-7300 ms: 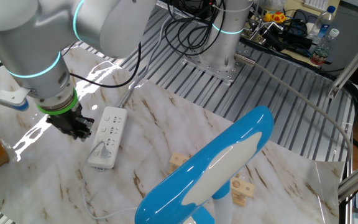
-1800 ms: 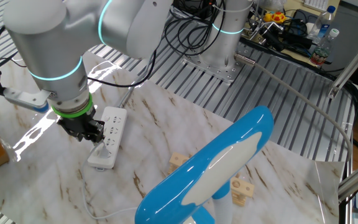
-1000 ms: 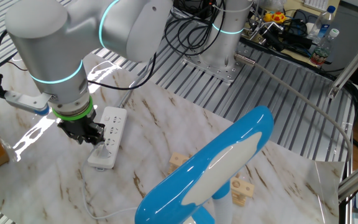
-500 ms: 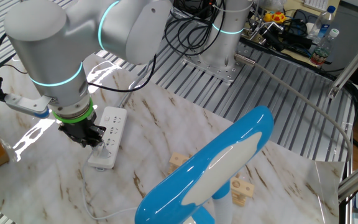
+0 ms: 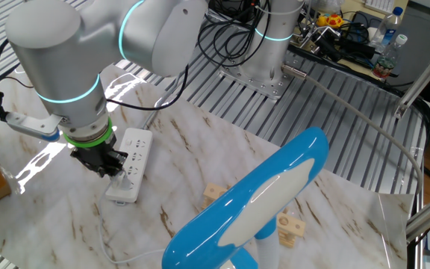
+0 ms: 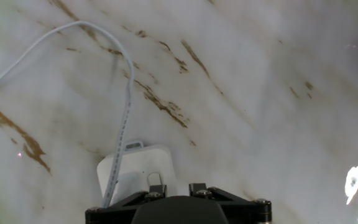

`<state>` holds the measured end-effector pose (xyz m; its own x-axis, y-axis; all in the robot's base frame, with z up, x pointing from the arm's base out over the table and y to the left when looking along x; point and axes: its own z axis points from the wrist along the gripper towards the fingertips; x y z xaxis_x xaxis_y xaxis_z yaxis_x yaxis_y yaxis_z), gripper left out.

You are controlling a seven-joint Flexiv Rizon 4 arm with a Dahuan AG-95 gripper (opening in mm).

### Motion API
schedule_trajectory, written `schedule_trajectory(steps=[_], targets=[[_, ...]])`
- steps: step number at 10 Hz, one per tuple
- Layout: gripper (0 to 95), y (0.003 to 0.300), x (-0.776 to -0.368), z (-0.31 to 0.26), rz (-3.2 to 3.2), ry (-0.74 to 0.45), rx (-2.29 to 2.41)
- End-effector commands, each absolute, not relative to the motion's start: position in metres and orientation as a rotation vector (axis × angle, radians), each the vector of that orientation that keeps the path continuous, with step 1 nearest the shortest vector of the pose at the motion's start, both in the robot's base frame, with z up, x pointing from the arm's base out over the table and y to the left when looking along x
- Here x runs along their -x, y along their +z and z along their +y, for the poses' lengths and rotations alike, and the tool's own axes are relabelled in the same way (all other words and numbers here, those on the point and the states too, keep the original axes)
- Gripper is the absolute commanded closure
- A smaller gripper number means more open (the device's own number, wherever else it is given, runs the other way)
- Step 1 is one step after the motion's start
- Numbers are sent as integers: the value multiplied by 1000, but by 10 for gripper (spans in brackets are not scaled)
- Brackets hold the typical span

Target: Plug in the power cord of the desk lamp, turn on the socket, and light up the desk lamp

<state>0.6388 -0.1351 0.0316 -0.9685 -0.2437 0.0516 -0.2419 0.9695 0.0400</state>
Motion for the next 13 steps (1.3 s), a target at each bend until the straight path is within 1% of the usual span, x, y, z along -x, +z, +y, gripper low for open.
schedule_trajectory(steps=[1,4,5,13], targets=[[760,32,-639,-134,-3061,-52,-377],[760,33,-638,-133,-3069,-57,-378],[570,33,-639,-133,-3075,-55,-379],[570,32,-643,-131,-3082,-50,-380]])
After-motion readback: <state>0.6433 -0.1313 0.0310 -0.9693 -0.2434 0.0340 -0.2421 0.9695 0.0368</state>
